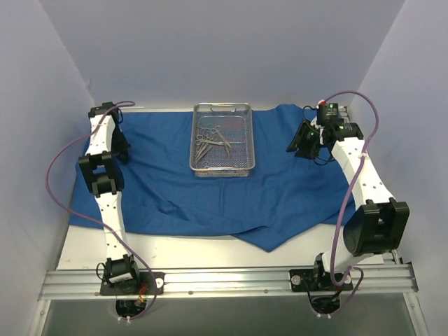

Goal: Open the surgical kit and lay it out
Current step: Smooth out the surgical kit at the center of the board.

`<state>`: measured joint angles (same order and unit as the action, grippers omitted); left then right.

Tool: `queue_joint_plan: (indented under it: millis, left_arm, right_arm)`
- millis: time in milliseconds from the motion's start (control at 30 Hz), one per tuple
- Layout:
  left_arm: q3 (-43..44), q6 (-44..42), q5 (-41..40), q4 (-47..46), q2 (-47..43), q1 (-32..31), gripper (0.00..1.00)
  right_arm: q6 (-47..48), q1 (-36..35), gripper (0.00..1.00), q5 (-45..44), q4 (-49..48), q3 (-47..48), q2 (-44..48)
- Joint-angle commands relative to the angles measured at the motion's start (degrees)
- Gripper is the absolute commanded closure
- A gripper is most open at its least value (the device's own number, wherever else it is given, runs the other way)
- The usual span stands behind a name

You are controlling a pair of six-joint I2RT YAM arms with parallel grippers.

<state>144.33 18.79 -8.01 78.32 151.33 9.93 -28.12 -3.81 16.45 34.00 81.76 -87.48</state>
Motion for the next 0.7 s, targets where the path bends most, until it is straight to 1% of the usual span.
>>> queue_joint_plan:
  millis: [0, 67, 133, 233, 267, 300, 333, 367, 400, 433, 467, 500, 533, 567, 600, 633, 667]
  left_arm:
    - [4.45, -1.12, 2.38, -3.44, 5.47, 4.3, 0.98]
    - [5.69, -1.3, 3.25, -4.75, 5.03, 5.79, 0.98]
    - [7.01, -1.56, 7.03, -5.9, 5.03, 6.76, 0.98]
    - [2.11, -1.82, 10.73, -8.1, 1.88, 5.98, 0.98]
    - [-2.17, -1.56, 11.69, -9.32, -0.31, 5.19, 0.98]
    - [-5.0, -0.95, 14.31, -10.55, -1.81, 4.75, 0.98]
    - [-7.9, -0.25, 14.95, -11.6, -3.3, 4.31, 0.98]
    - [-14.45, 0.63, 15.39, -13.96, -6.89, 3.35, 0.98]
    - [-17.91, 1.77, 16.0, -15.82, -9.01, 2.9, 0.98]
    - [-21.25, 2.56, 16.36, -17.23, -13.12, 2.38, 0.98]
    - [-24.5, 3.44, 15.84, -19.94, -15.16, 1.85, 0.98]
    - [-31.06, 4.41, 15.92, -21.79, -17.53, 0.89, 0.98]
    - [-34.0, 4.59, 16.01, -23.55, -21.56, 0.35, 0.98]
    - [-36.29, 5.11, 15.66, -25.05, -23.17, 0.0, 0.98]
    - [-40.06, 5.9, 15.66, -26.02, -24.84, -0.7, 0.98]
    - [-41.4, 6.26, 15.92, -26.73, -26.16, -1.05, 0.98]
    - [-42.63, 6.61, 15.83, -27.78, -28.78, -1.41, 0.98]
  right_arm:
    - [0.61, 0.12, 0.63, -1.15, 0.72, 0.51, -1.98]
    - [1.05, 0.12, 0.63, -1.59, 0.72, 0.77, -2.43]
    - [1.14, 0.3, 0.63, -1.59, 0.37, 0.69, -3.13]
    - [0.52, 0.82, 0.63, -0.63, -0.33, 0.69, -4.62]
    - [0.52, 0.91, 0.63, -0.45, -0.68, 0.86, -5.32]
    - [0.78, 1.09, 0.63, -0.8, -0.69, 1.12, -5.77]
    - [1.05, 1.35, 0.63, -1.15, -0.86, 1.39, -6.2]
    - [1.4, 2.05, 0.63, -1.76, -0.95, 1.91, -6.82]
    - [1.92, 2.67, 0.63, -2.03, -0.69, 2.26, -8.39]
    - [2.8, 3.19, 0.63, -2.64, -0.34, 2.62, -9.36]
    - [3.07, 3.55, 0.63, -5.0, -0.34, 2.88, -11.11]
    - [3.33, 5.29, 0.63, -5.54, -1.29, 2.88, -12.0]
    - [3.42, 6.0, 0.63, -5.72, -2.26, 2.88, -12.97]
    - [3.42, 6.62, 0.64, -5.9, -3.31, 2.97, -14.72]
    - [3.42, 7.58, 0.72, -6.6, -6.02, 3.14, -15.6]
    - [3.42, 7.85, 0.78, -7.04, -7.35, 3.41, -16.57]
    - [3.6, 8.12, 1.0, -7.3, -8.5, 3.76, -18.84]
